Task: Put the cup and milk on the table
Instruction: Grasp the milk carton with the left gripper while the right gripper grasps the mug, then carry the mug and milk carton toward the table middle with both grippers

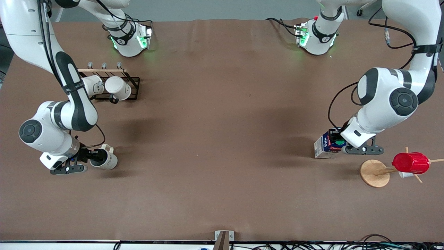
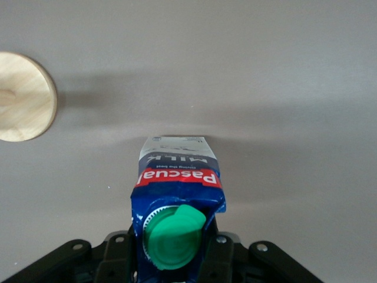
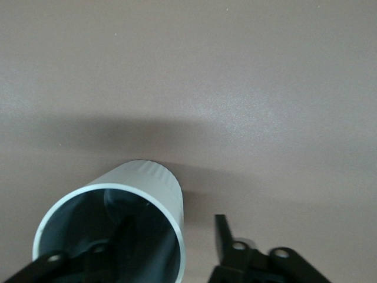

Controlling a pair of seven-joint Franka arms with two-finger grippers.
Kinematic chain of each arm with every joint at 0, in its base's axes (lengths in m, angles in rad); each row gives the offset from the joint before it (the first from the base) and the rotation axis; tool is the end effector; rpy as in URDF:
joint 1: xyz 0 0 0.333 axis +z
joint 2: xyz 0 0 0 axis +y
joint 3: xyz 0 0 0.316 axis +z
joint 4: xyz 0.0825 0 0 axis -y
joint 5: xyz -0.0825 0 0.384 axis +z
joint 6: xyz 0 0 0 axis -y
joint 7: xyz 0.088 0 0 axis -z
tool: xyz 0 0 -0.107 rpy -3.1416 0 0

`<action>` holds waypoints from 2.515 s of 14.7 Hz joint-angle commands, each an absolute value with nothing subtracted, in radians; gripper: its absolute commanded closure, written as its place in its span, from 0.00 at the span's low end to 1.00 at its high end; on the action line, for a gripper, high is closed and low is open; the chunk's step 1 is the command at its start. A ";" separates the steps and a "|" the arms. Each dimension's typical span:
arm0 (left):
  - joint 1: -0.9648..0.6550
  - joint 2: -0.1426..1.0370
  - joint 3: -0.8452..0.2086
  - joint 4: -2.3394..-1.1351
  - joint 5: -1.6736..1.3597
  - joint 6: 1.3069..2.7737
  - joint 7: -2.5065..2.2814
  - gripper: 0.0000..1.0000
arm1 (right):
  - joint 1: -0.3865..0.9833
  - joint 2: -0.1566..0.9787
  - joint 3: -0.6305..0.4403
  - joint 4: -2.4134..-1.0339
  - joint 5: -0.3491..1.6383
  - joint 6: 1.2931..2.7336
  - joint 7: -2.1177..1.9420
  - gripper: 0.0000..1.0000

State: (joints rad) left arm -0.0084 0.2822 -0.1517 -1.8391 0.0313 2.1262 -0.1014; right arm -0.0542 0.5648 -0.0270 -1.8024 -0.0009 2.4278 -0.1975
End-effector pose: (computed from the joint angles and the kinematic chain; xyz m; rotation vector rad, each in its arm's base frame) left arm 0.6191 -0.0929 0.3782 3.1233 -0.1078 0.0098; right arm 0.6586 -0.0522 0.2376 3.1113 0.1894 0.0906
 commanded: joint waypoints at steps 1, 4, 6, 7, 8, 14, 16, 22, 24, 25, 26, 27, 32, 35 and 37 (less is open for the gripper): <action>-0.012 0.272 -0.178 -1.728 0.051 1.993 -0.120 0.59 | -0.060 0.560 -0.021 -1.816 -0.006 2.445 -0.215 0.99; -0.012 0.272 -0.186 -1.658 0.051 1.909 -0.120 0.59 | -0.063 0.558 -0.021 -1.809 0.002 2.427 -0.203 1.00; -0.011 0.264 -0.207 -1.640 0.051 1.869 -0.123 0.59 | -0.054 0.532 -0.021 -1.795 0.008 2.378 -0.178 1.00; -0.012 0.262 -0.209 -1.634 0.051 1.861 -0.124 0.59 | -0.039 0.516 -0.021 -1.769 0.008 2.315 -0.148 1.00; -0.012 0.261 -0.210 -1.634 0.051 1.856 -0.124 0.59 | -0.025 0.500 -0.020 -1.741 0.009 2.246 -0.118 1.00; -0.069 0.290 -0.235 -1.577 0.052 1.838 -0.199 0.59 | 0.072 0.462 0.173 -1.641 0.017 2.103 0.303 1.00; -0.072 0.285 -0.236 -1.577 0.054 1.829 -0.222 0.59 | 0.103 0.466 0.254 -1.625 0.002 2.117 0.437 1.00; -0.126 0.282 -0.242 -1.568 0.052 1.795 -0.258 0.59 | 0.362 0.581 0.273 -1.560 -0.040 2.208 0.751 0.99; -0.132 0.285 -0.247 -1.565 0.040 1.796 -0.262 0.59 | 0.415 0.646 0.273 -1.531 -0.073 2.273 0.826 0.99; -0.150 0.296 -0.250 -1.565 0.038 1.801 -0.267 0.59 | 0.440 0.664 0.273 -1.516 -0.089 2.281 0.856 0.99; -0.159 0.311 -0.252 -1.565 0.037 1.802 -0.284 0.59 | 0.454 0.676 0.273 -1.505 -0.104 2.281 0.879 0.99; -0.175 0.319 -0.252 -1.565 0.038 1.802 -0.314 0.59 | 0.462 0.680 0.273 -1.505 -0.124 2.281 0.885 0.98; -0.254 0.400 -0.253 -1.562 0.029 1.883 -0.472 0.59 | 0.506 0.721 0.273 -1.522 -0.245 2.283 0.960 0.97; -0.320 0.463 -0.253 -1.526 0.028 1.922 -0.606 0.59 | 0.518 0.732 0.273 -1.522 -0.245 2.292 0.962 0.94; -0.353 0.495 -0.253 -1.490 0.026 1.922 -0.667 0.59 | 0.522 0.745 0.273 -1.520 -0.245 2.292 0.962 0.66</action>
